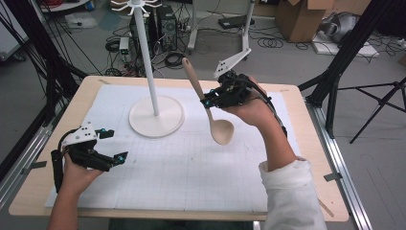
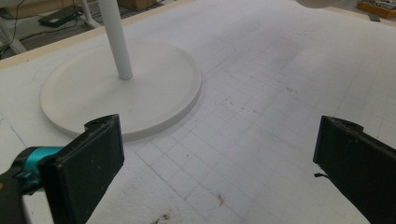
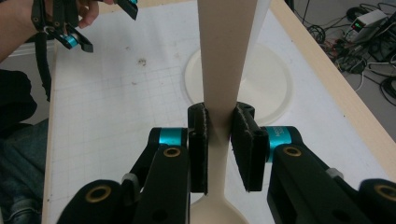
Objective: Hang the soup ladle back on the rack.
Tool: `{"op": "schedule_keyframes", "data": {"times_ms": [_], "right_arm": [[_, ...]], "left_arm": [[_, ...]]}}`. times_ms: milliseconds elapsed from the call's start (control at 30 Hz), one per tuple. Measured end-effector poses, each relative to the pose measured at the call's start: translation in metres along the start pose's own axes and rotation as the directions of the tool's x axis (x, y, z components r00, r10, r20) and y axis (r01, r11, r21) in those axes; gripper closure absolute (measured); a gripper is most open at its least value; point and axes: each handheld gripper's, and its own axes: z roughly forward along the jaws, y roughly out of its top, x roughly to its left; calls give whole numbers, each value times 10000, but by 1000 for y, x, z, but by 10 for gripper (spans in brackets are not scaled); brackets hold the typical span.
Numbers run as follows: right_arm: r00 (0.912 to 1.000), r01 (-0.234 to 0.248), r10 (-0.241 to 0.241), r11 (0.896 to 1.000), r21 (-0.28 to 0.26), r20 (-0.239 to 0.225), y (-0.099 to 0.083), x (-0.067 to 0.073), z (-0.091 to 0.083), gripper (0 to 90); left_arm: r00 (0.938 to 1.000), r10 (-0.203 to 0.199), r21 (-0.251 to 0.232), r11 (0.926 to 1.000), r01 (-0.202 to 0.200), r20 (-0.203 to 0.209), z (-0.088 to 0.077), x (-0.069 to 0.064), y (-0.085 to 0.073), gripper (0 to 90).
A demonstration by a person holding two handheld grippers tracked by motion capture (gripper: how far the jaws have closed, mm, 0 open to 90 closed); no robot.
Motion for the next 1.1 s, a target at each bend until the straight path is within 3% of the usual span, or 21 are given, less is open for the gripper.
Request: {"op": "schedule_keyframes", "data": {"times_ms": [900, 1100], "right_arm": [[9994, 259, -258, 9997, 47, -250, 49, -26, -5, 772], [9995, 71, -73, 9999, -83, -321, 63, -44, -3, 772]], "left_arm": [[10000, -73, -108, 9999, 73, 6, -1, 2, -1, 23], [9999, -163, -102, 9998, 163, -10, -2, 4, -3, 22]]}}
